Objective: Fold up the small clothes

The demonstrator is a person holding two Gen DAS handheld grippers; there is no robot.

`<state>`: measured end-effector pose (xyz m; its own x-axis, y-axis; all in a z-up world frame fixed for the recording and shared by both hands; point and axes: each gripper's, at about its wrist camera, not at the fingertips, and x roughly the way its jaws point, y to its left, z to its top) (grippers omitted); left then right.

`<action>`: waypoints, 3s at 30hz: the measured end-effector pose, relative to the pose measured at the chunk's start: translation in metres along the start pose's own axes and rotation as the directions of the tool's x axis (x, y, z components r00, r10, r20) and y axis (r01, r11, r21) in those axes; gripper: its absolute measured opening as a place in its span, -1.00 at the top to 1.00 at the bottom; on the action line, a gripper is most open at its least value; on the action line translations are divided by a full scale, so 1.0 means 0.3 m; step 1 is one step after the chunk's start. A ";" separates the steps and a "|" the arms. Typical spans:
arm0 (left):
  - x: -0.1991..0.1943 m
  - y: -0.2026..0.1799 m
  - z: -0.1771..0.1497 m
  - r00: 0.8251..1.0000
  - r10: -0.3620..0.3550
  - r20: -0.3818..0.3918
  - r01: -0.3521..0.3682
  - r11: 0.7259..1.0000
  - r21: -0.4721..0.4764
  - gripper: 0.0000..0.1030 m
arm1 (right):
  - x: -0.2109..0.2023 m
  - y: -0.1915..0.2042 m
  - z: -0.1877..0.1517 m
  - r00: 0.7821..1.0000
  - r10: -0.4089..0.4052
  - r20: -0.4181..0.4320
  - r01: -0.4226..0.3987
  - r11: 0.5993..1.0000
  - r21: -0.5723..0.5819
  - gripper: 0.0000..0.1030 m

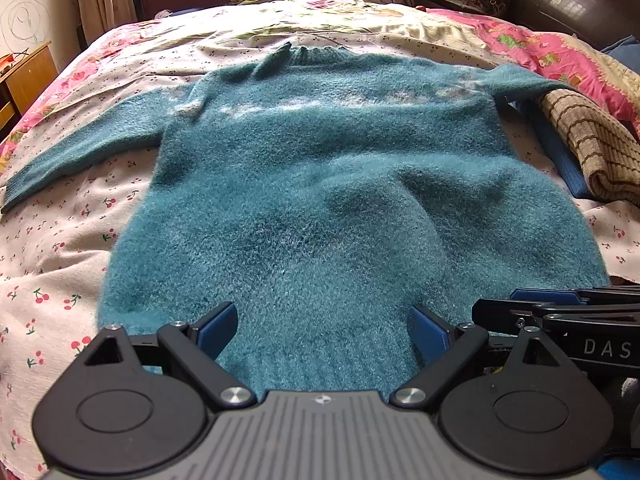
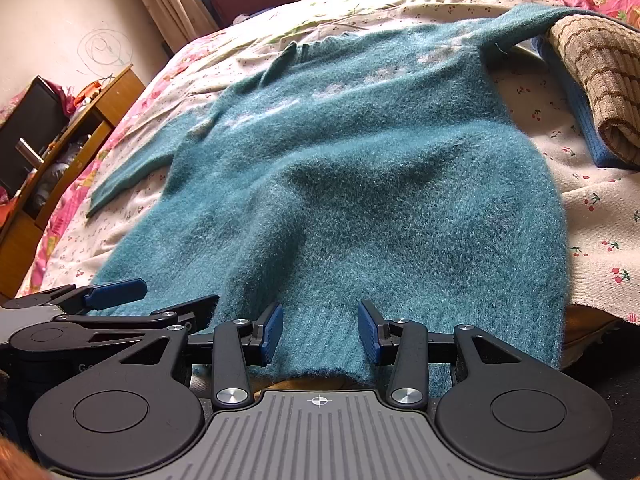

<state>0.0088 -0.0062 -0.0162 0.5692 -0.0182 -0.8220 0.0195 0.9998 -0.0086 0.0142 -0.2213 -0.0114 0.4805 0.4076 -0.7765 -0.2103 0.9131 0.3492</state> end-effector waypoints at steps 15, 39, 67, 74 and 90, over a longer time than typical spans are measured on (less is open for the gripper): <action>0.017 0.005 0.000 1.000 -0.010 -0.014 0.010 1.000 -0.003 -0.96 | 0.004 0.000 0.001 1.000 -0.002 -0.003 0.002 1.000 0.000 0.20; 0.030 0.009 0.076 0.998 -0.063 -0.005 0.063 0.998 0.015 -0.95 | 0.005 -0.001 0.066 0.997 -0.064 0.033 0.066 0.997 -0.039 0.20; 0.161 -0.155 0.263 0.976 -0.215 -0.038 0.218 0.964 0.152 -0.96 | -0.088 -0.378 0.497 0.927 -0.236 0.292 0.168 0.956 0.241 0.20; 0.209 -0.300 0.447 0.947 -0.322 -0.007 0.318 0.929 0.192 -0.96 | -0.180 -0.668 0.626 0.851 -0.368 0.375 0.180 0.875 0.450 0.20; 0.293 -0.471 0.491 0.925 -0.374 -0.063 0.379 0.900 0.217 -0.96 | -0.108 -1.011 0.697 0.850 -0.357 0.387 -0.043 0.685 0.727 0.21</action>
<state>0.1770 -0.1506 -0.0033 0.4676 -0.3904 -0.7931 0.4113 0.8902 -0.1957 0.2404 -0.5124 0.0174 0.8129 0.0191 -0.5821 0.4544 0.6045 0.6543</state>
